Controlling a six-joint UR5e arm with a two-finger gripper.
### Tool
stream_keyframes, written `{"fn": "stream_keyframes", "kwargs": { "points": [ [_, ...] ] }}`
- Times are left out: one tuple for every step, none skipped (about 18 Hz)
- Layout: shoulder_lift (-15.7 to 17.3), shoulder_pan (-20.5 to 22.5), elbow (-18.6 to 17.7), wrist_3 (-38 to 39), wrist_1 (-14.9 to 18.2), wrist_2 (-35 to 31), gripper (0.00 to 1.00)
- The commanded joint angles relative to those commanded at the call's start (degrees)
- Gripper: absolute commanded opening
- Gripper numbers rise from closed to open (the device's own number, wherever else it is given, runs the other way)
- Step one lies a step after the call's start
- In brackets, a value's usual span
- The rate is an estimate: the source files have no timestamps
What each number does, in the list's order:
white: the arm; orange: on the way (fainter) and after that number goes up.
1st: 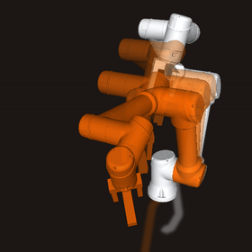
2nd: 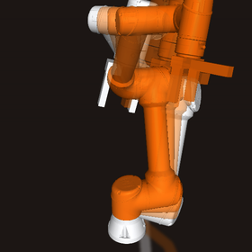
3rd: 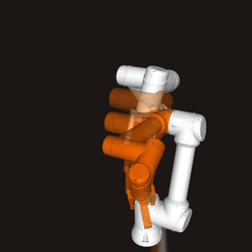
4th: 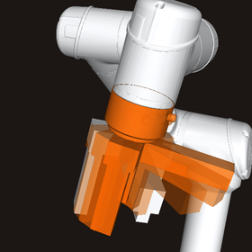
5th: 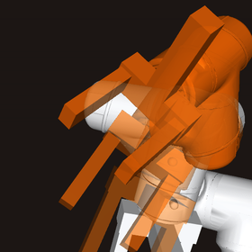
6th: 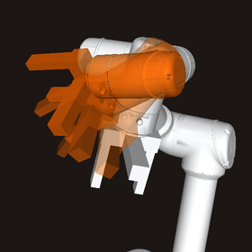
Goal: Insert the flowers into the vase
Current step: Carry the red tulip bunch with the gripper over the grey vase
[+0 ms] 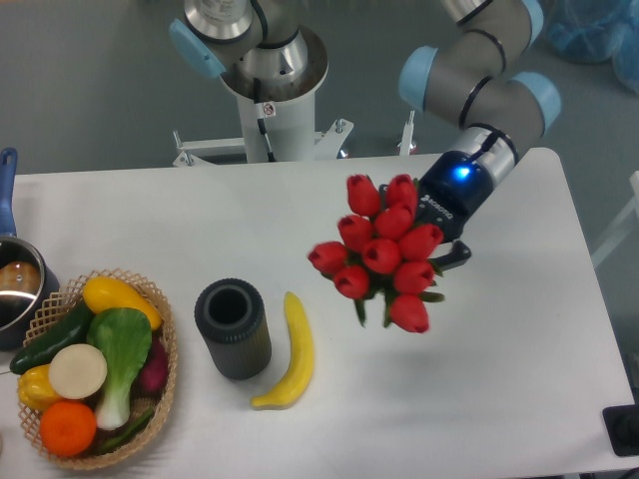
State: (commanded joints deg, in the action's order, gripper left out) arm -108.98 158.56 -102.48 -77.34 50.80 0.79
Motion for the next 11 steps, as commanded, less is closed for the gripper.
{"fn": "stream_keyframes", "kwargs": {
  "points": [
    [-0.4,-0.9,0.0,-1.0,0.0,0.5,0.30],
    [-0.5,-1.8,-0.1,-2.1,-0.1,2.0,0.30],
    [-0.6,-2.6,-0.1,-3.1,-0.1,3.8,0.30],
    [-0.7,-3.3,0.0,-3.6,-0.2,5.1,0.30],
    [-0.7,-3.8,0.0,-3.8,-0.3,5.4,0.30],
    [-0.5,-4.1,0.0,-3.8,-0.3,5.4,0.30],
    [-0.2,-4.5,-0.1,-3.8,-0.4,5.4,0.30],
    [0.1,-5.4,0.0,-3.8,-0.4,5.5,0.30],
    [0.3,-5.9,-0.1,-4.0,-0.4,6.0,0.30],
    [0.7,-6.2,-0.5,-4.6,-0.4,6.2,0.30],
    [1.3,-6.8,-0.7,-5.1,-0.4,6.6,0.30]
  ]
}}
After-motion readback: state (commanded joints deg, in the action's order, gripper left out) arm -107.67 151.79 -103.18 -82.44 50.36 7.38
